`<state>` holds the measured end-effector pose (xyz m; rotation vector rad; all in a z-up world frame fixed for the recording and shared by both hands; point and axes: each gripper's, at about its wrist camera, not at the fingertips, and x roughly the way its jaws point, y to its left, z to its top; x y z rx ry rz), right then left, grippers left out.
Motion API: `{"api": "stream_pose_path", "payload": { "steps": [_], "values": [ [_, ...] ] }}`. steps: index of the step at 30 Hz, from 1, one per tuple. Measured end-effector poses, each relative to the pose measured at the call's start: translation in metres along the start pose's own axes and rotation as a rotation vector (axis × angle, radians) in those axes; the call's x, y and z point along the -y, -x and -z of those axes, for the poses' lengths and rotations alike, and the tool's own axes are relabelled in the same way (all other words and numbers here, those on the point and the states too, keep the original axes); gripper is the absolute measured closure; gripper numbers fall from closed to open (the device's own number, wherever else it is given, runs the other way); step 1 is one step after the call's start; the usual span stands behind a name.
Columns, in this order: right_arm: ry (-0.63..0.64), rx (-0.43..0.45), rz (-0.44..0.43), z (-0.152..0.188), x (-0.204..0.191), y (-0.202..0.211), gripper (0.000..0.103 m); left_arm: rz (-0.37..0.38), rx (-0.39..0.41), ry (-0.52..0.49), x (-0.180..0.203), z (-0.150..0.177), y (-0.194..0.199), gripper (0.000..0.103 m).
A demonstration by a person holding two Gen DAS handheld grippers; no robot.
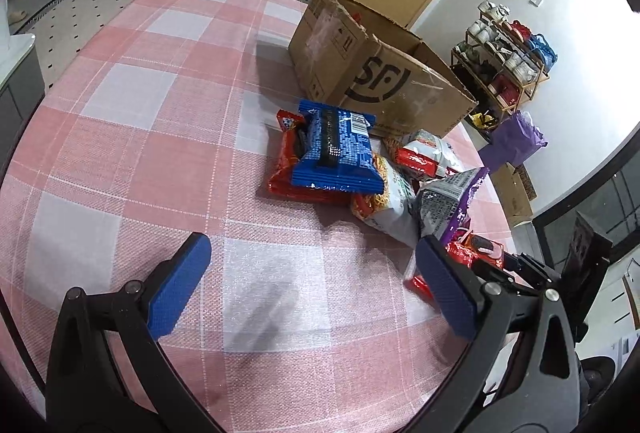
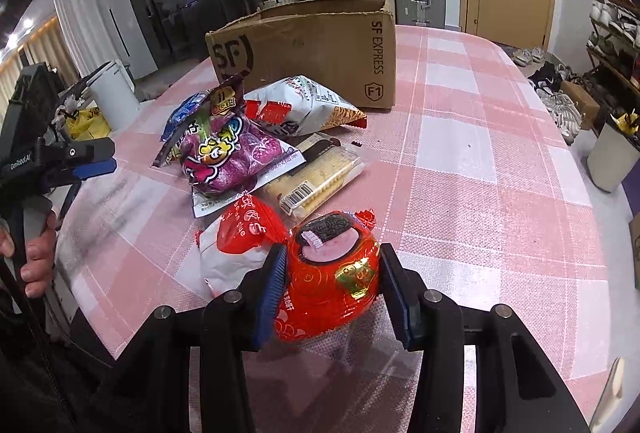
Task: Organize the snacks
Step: 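Lift the Oreo pack with the right tool while the left tool grasps the blue biscuit pack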
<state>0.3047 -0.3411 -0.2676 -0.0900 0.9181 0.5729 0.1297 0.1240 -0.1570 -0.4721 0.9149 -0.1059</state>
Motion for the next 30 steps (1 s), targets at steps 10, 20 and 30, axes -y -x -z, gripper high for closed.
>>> {"api": "stream_pose_path", "payload": {
  "steps": [10, 20, 30],
  "values": [
    [-0.085, 0.066, -0.06, 0.003, 0.02, 0.011, 0.057, -0.037, -0.033, 0.001, -0.002, -0.003, -0.012, 0.001],
    [-0.163, 0.171, -0.144, -0.008, 0.043, 0.028, 0.057, -0.103, -0.052, -0.025, 0.01, -0.025, -0.03, 0.001],
    [-0.225, 0.319, -0.193, -0.011, 0.065, 0.058, 0.057, -0.195, -0.11, -0.075, 0.031, -0.057, -0.069, 0.001]
  ]
}}
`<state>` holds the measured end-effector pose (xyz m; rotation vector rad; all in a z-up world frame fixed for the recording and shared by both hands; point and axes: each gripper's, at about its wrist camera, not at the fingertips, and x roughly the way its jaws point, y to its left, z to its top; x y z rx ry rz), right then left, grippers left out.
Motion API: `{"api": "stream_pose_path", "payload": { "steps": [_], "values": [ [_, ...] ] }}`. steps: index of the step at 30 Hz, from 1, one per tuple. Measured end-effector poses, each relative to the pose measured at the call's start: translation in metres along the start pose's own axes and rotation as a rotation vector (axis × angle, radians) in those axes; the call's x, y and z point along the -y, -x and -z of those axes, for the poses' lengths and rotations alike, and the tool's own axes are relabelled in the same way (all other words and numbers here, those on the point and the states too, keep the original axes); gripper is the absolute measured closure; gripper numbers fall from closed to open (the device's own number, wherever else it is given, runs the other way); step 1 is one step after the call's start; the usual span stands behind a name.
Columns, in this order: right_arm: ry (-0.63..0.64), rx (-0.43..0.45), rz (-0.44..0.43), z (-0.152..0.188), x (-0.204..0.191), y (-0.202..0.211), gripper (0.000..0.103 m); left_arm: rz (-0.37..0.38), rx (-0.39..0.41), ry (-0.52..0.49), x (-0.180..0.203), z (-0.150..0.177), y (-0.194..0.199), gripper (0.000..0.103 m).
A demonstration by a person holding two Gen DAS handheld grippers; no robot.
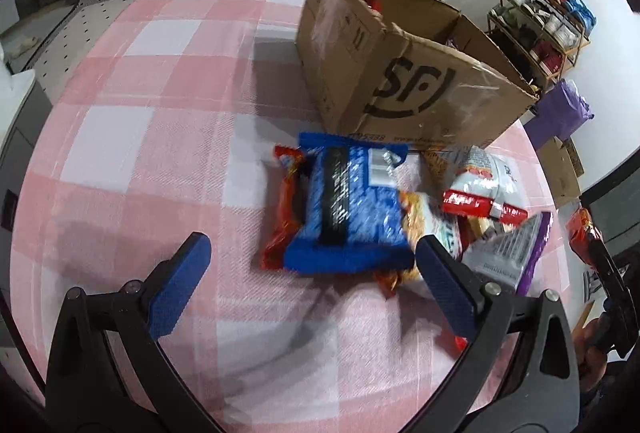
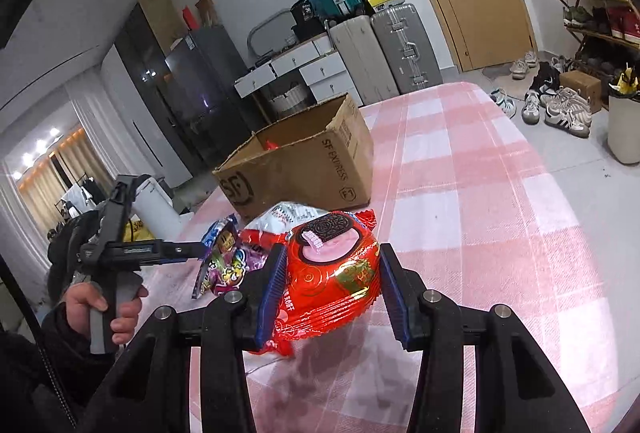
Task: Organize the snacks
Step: 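Lift the Oreo pack with the right tool while the left tool grasps the blue biscuit pack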
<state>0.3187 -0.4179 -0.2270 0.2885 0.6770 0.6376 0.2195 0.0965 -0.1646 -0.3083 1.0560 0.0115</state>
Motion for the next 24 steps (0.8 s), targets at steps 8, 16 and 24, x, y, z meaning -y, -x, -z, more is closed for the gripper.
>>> {"api": "stream_pose_path", "payload": {
  "steps": [8, 16, 24],
  "values": [
    [-0.01, 0.033, -0.031, -0.002, 0.006, -0.002, 0.057, -0.029, -0.035, -0.022, 0.012, -0.014, -0.023, 0.001],
    [-0.009, 0.014, -0.043, -0.003, 0.008, -0.015, 0.057, -0.008, -0.032, -0.017, 0.009, -0.023, -0.031, 0.002],
    [0.001, -0.007, -0.044, -0.004, 0.005, -0.027, 0.057, 0.018, -0.01, 0.003, 0.002, -0.019, -0.026, 0.012]
  ]
}}
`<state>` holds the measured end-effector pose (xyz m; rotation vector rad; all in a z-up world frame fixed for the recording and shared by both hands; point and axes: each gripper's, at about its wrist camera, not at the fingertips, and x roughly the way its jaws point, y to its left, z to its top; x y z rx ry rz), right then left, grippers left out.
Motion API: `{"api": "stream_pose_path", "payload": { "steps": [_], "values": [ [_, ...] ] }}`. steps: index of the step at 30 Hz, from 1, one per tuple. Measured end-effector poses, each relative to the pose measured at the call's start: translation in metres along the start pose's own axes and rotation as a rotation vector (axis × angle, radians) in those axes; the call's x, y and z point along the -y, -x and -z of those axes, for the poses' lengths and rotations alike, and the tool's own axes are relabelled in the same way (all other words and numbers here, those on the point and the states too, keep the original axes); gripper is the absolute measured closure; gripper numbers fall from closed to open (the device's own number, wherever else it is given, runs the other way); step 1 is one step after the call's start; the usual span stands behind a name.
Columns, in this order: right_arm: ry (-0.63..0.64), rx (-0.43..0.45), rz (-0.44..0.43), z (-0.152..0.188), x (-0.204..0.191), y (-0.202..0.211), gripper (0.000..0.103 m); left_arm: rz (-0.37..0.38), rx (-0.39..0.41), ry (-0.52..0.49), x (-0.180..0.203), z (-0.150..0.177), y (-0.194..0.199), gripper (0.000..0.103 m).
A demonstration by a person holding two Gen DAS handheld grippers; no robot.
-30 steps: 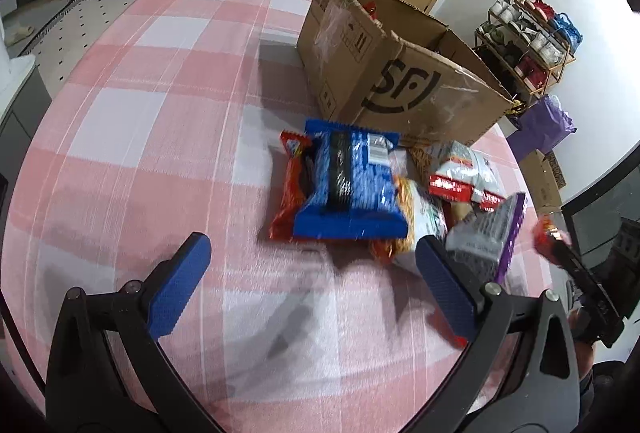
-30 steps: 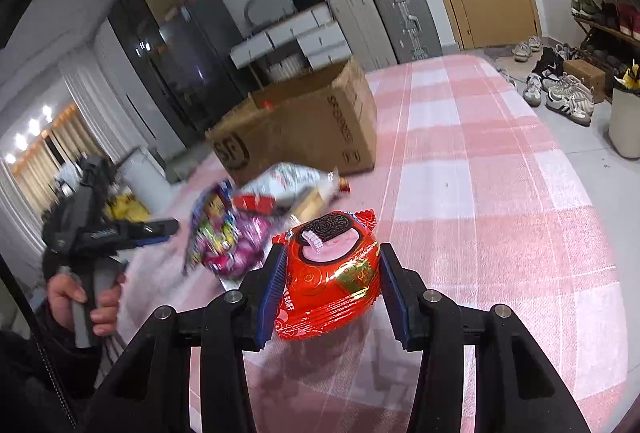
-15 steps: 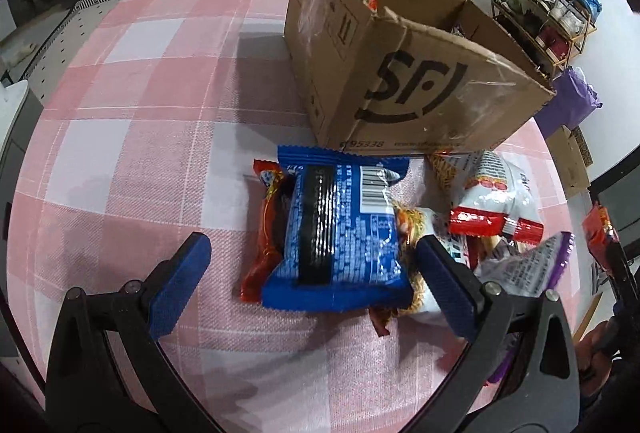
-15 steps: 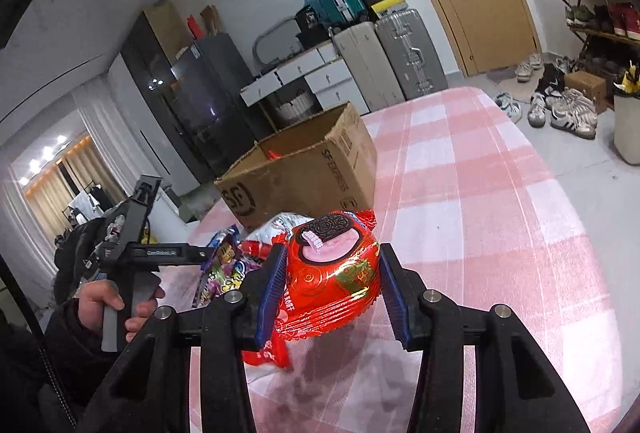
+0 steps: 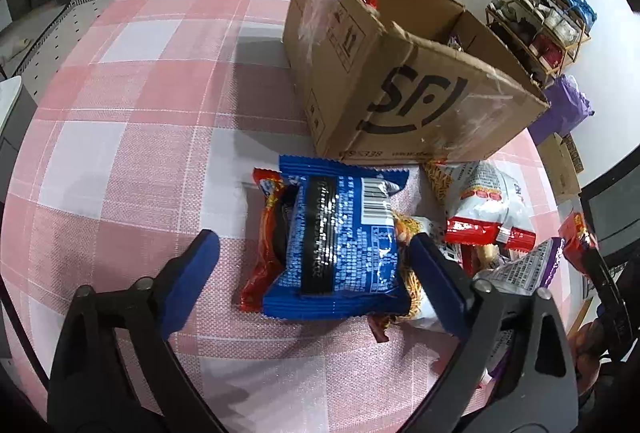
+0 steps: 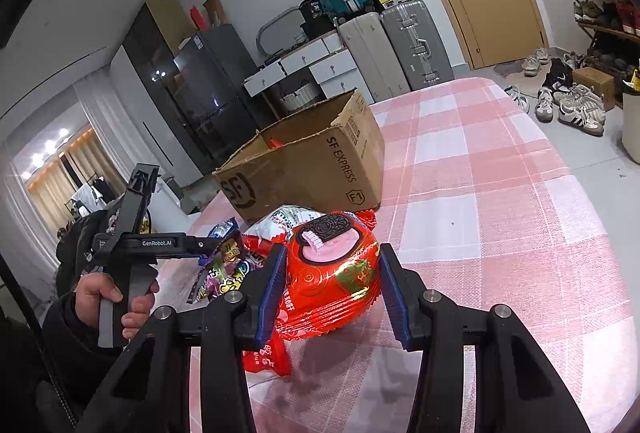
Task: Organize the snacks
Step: 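Lift the Oreo pack with the right tool while the left tool grasps the blue biscuit pack, then carry both packs over the box and open both tools to drop them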
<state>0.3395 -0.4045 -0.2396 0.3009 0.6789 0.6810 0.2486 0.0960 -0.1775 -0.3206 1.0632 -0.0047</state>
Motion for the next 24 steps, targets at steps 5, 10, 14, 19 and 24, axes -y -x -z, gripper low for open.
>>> {"api": "stream_pose_path", "payload": {
  "steps": [5, 10, 14, 19, 24],
  "values": [
    [-0.002, 0.0, 0.009, 0.0, 0.001, -0.002, 0.057, 0.035, 0.021, 0.018, -0.008, 0.003, 0.006, 0.036],
    [-0.01, 0.013, 0.019, 0.001, 0.0, 0.002, 0.057, 0.048, 0.039, 0.003, -0.013, 0.008, 0.009, 0.05],
    [0.002, 0.019, 0.027, 0.0, -0.005, 0.006, 0.057, 0.066, 0.051, 0.032, -0.023, 0.013, 0.018, 0.051],
    [0.015, 0.023, 0.029, 0.0, -0.011, 0.008, 0.057, 0.072, 0.074, 0.021, -0.025, 0.021, 0.033, 0.051],
    [0.034, 0.028, 0.022, -0.001, -0.021, 0.01, 0.057, 0.077, 0.113, 0.028, -0.026, 0.028, 0.052, 0.051]
  ]
}}
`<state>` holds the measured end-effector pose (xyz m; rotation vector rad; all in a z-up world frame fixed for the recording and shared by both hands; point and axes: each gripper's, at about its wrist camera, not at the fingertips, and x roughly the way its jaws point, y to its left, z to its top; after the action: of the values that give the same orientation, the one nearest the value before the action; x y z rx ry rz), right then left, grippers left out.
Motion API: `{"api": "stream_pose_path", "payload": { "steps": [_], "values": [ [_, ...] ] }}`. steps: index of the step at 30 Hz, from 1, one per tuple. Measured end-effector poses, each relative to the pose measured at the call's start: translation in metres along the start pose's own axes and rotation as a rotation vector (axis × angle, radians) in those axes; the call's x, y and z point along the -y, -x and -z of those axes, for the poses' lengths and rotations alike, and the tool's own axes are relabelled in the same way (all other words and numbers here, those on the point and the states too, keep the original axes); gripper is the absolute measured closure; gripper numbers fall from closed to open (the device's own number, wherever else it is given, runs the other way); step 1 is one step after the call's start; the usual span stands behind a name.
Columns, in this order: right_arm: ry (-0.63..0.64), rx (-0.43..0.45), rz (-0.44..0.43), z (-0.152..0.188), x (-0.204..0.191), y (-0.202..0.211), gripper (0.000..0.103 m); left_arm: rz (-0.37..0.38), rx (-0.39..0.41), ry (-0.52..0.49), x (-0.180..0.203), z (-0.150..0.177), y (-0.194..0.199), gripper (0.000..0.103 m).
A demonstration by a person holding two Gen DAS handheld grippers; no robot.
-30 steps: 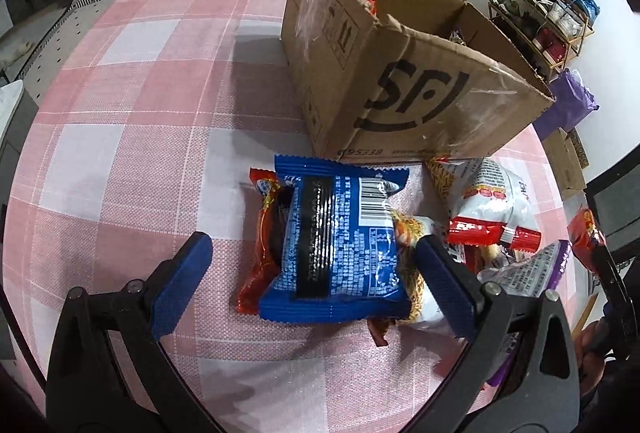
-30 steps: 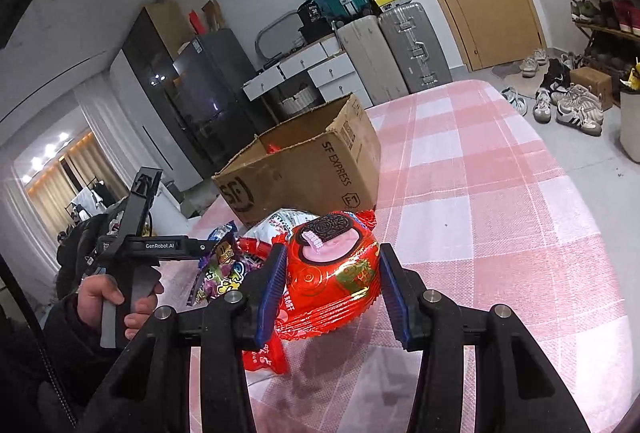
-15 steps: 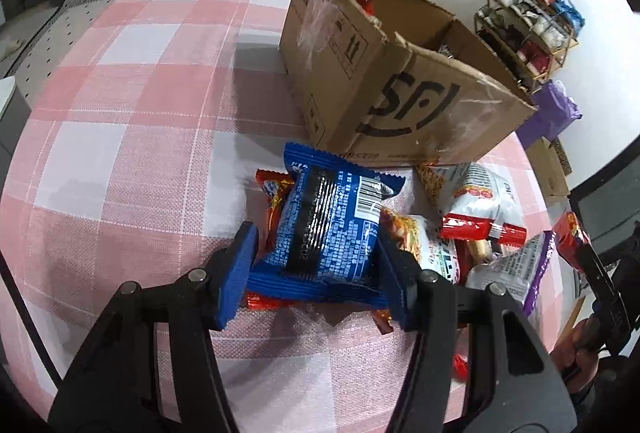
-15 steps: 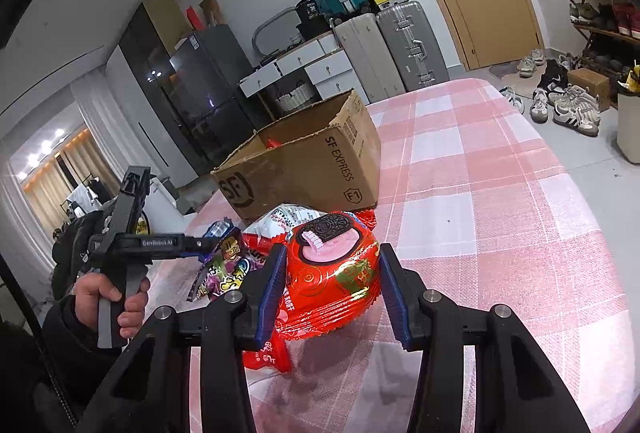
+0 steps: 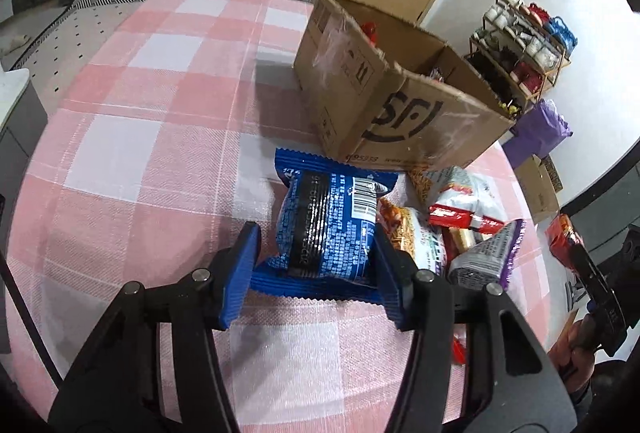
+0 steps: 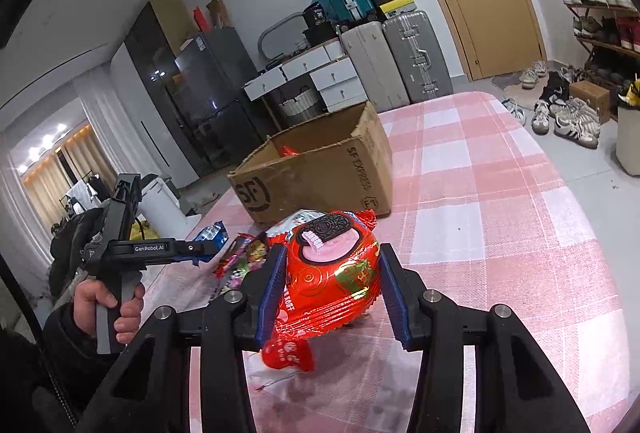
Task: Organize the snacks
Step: 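Carry both packs over the box and open both tools to drop them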
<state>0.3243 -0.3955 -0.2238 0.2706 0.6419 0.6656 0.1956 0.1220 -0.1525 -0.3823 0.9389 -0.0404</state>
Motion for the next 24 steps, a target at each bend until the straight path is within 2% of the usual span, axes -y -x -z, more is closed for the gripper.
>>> {"api": "stream_pose_path", "payload": {
  "steps": [5, 20, 24],
  "values": [
    [0.023, 0.005, -0.012, -0.002, -0.013, 0.004, 0.057, 0.007, 0.064, -0.006, 0.003, 0.005, 0.028, 0.051],
    [0.096, 0.021, -0.065, -0.03, -0.053, 0.015, 0.057, 0.08, 0.153, -0.039, 0.025, 0.007, 0.096, 0.051],
    [0.11, 0.001, -0.08, -0.039, -0.064, 0.013, 0.057, 0.095, 0.167, -0.054, 0.033, 0.003, 0.108, 0.051]
  ]
}}
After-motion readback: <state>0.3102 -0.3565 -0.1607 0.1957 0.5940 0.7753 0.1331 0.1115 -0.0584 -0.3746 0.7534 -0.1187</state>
